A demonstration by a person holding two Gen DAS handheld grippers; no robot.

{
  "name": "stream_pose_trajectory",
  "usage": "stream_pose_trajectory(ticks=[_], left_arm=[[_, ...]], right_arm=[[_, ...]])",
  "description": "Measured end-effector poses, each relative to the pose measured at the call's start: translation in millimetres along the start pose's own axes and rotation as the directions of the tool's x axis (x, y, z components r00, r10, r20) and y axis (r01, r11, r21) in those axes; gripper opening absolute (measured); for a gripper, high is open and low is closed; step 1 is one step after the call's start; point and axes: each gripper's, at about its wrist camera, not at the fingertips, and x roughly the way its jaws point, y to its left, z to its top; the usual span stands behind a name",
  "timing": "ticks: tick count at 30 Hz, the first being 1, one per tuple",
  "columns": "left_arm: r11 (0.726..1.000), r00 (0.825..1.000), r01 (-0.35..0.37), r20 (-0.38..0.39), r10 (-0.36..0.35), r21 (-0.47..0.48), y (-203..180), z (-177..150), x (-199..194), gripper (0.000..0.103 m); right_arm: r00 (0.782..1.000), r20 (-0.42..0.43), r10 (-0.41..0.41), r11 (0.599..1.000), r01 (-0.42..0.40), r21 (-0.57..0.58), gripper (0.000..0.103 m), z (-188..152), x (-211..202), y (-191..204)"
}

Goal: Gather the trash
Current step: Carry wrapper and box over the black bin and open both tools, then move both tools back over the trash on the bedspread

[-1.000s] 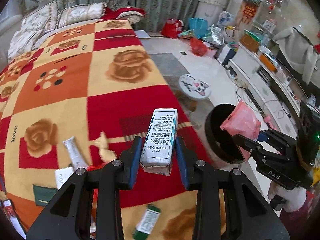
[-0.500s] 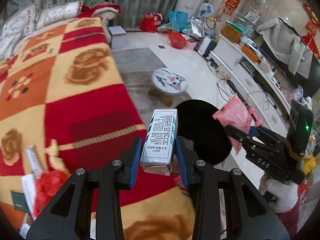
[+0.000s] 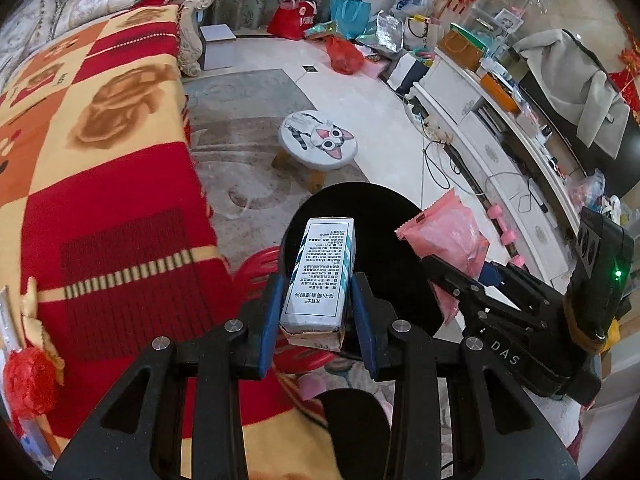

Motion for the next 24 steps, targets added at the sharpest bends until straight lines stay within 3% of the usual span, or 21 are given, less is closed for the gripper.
stream_pose_trajectory(ticks=[8,10,11,13,17,24], left_arm=[[0.999,0.999,0.043,-0.008,-0.043,-0.007,-8.2,5.7,14.8,0.033],[0.998,0.998,0.061,-0.011,-0.061,-0.005,-8.8,7.8,16.3,0.034],[0.998,0.998,0.065,-0.011,-0.065,-0.004,-9.0,7.8,16.4,0.036],[0.997,0.997,0.072,-0.006,-0.072,-0.001,-9.2,7.2,15.7,0.050],[0.998,0.998,0.068,-0.010,-0.068,0.004,-7.5,4.5,10.9,0.051],[1.000,1.000,-0.015,0.024,0.016,-0.015,4.1,-1.4,-9.2,0.051]], right_arm=[[1.000,-0.010,-0.023,0.999,0.024,0.030,0.050,1.2,7.6,-9.9],[0.999,-0.005,-0.032,0.999,0.032,0.040,0.072,2.3,6.9,-11.1],[1.000,0.002,-0.031,0.999,0.031,0.044,0.075,2.7,5.3,-11.3],[1.000,0.010,-0.028,0.999,0.027,0.046,0.076,2.7,3.1,-10.6],[1.000,0.004,-0.029,0.999,0.029,0.045,0.076,1.6,2.0,-8.4],[0.999,0.024,-0.022,0.999,0.021,0.034,0.077,-2.4,-3.2,5.0]])
